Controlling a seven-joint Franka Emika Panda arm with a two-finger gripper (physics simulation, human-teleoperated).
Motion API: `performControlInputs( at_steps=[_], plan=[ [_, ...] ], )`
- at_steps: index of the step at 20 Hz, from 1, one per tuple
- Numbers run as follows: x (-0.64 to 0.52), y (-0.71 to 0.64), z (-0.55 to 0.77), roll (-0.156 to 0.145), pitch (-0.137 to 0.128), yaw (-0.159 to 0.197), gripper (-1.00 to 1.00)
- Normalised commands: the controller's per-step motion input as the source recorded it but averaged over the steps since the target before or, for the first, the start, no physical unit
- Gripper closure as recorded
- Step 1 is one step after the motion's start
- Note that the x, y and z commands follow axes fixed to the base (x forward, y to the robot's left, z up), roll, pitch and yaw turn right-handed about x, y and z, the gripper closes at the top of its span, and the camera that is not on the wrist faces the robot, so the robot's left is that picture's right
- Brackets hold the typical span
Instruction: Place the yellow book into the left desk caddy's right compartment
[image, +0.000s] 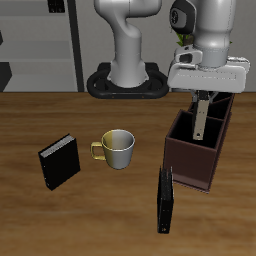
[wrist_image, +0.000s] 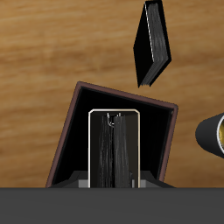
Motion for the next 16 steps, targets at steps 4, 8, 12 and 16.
performControlInputs(
  at_steps=[4, 8, 12, 16],
  plan=[
    [0.09, 0.02, -0.34, 0.002, 0.053, -0.004, 1.00],
    [0.04, 0.05, -0.26, 0.008, 0.027, 0.007, 1.00],
    [0.10, -0.03, -0.25, -0.002, 0.029, 0.005, 1.00],
    [0.05, -0.08, -0.29, -0.017, 0.038, -0.006, 1.00]
  ],
)
